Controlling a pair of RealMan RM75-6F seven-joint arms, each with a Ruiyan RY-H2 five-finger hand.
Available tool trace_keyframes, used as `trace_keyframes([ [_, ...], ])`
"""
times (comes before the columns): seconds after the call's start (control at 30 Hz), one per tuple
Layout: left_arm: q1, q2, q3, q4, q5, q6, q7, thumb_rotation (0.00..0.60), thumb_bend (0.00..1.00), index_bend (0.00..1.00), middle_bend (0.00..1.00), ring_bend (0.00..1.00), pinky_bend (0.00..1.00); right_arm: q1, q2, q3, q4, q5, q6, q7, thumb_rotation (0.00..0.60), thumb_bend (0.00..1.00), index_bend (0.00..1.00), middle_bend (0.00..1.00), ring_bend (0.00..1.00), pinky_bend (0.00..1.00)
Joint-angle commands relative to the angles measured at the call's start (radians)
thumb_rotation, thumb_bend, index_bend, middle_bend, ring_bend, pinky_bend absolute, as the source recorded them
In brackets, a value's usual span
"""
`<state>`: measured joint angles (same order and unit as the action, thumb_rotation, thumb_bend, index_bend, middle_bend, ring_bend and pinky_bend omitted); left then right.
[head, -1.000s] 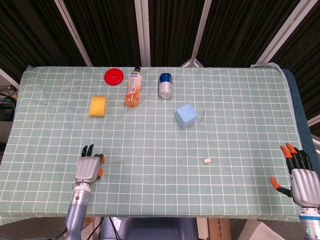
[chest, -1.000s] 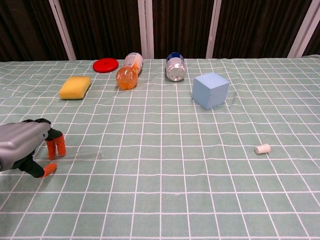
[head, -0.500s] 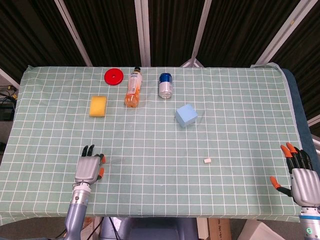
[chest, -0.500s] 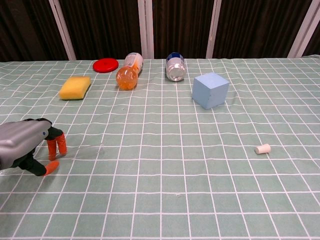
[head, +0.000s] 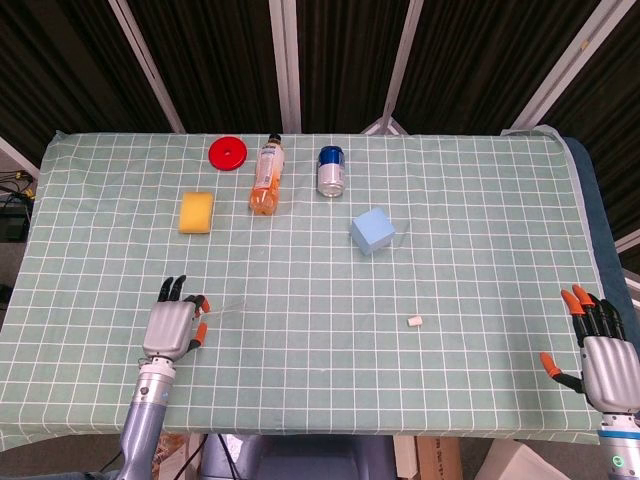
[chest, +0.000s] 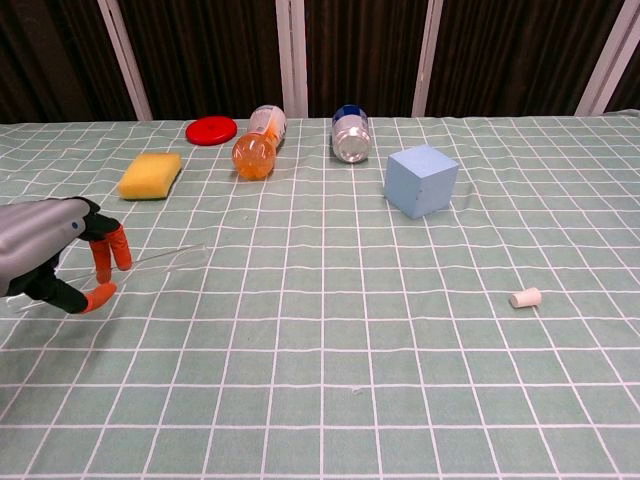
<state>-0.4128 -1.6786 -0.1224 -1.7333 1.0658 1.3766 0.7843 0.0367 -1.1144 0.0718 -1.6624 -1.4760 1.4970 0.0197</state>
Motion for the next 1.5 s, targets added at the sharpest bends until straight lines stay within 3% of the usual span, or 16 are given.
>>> trace_keyframes([
  [0.03, -0.011, 0.032, 0.012, 0.013, 0.058, -0.018, -0.039, 0.600, 0.66, 0.47, 0.50, 0.07, 0.00, 0.001, 0.000, 0.000, 0.000, 0.001, -0.002, -0.001, 0.600, 0.31, 0.00, 0.00, 0.00, 0.00],
  [0.23, -0.046, 0.117, 0.043, 0.095, 0.226, -0.079, -0.189, 0.600, 0.66, 0.47, 0.50, 0.07, 0.00, 0.005, -0.002, -0.001, 0.004, -0.008, -0.003, 0.000, 0.600, 0.31, 0.00, 0.00, 0.00, 0.00],
  [0.4, -0.089, 0.189, 0.020, 0.149, 0.337, -0.116, -0.384, 0.600, 0.66, 0.47, 0.50, 0.07, 0.00, 0.032, -0.014, 0.012, 0.025, -0.038, -0.010, 0.031, 0.600, 0.31, 0.00, 0.00, 0.00, 0.00],
  [0.6, -0.117, 0.223, 0.015, 0.200, 0.410, -0.131, -0.508, 0.600, 0.66, 0.47, 0.50, 0.07, 0.00, 0.075, -0.033, 0.017, 0.066, -0.048, -0.060, 0.004, 0.600, 0.31, 0.14, 0.03, 0.00, 0.00],
  [1.2, -0.181, 0.251, -0.038, 0.246, 0.413, -0.182, -0.640, 0.600, 0.66, 0.47, 0.50, 0.07, 0.00, 0.256, -0.147, 0.063, 0.068, 0.073, -0.314, -0.196, 0.600, 0.31, 0.43, 0.13, 0.00, 0.00],
  [1.5, -0.202, 0.233, -0.043, 0.285, 0.400, -0.208, -0.664, 0.600, 0.66, 0.47, 0.50, 0.07, 0.00, 0.319, -0.243, 0.056, 0.118, 0.096, -0.385, -0.253, 0.600, 0.31, 0.48, 0.15, 0.00, 0.00],
])
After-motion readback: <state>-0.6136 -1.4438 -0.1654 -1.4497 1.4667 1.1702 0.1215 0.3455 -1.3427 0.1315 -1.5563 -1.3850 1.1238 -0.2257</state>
